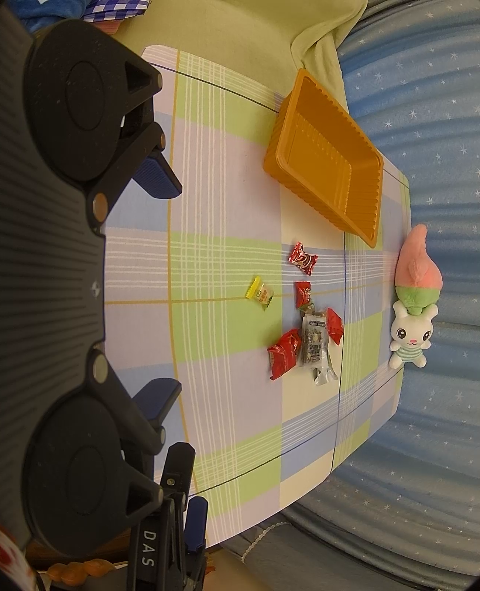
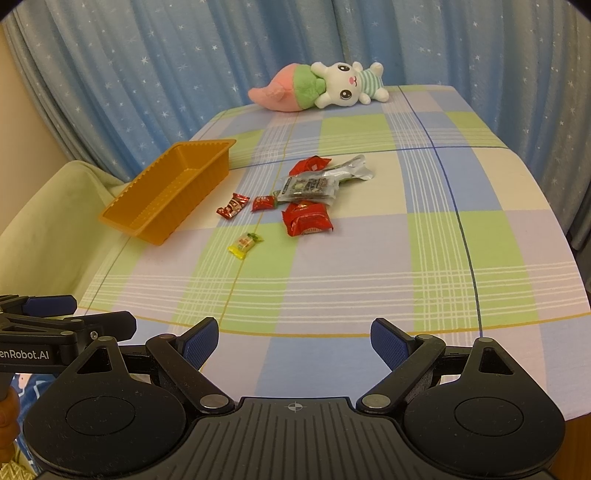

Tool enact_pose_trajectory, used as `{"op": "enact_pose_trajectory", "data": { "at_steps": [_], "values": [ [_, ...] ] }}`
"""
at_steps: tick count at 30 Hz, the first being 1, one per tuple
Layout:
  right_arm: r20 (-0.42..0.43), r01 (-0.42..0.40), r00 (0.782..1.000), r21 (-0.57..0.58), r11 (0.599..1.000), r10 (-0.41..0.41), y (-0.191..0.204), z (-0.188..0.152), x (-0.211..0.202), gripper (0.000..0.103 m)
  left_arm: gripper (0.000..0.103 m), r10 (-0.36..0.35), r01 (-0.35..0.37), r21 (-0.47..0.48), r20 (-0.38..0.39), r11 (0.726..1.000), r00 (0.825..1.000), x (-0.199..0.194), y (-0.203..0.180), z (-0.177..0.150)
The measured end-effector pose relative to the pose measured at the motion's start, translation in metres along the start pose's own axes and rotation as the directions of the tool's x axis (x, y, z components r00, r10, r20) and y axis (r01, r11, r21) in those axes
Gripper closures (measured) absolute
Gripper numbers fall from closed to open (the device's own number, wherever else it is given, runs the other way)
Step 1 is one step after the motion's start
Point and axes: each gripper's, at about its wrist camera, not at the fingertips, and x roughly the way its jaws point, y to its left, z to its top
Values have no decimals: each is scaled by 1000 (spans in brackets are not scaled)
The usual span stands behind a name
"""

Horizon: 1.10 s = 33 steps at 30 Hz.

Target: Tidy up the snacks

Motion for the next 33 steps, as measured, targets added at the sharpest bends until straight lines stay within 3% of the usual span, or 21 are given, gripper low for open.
{"op": "enact_pose_trajectory", "data": {
  "at_steps": [24,33],
  "values": [
    [-3,4,1000,7,1000,-4,-1,-3,1,14,0,-3,3,-3,1,1000,1000,2,-1,0],
    [-6,25,1000,29,999,-25,-5,-7,14,14,0,-11,11,14,33,1000,999,19,13,-3]
  ]
}}
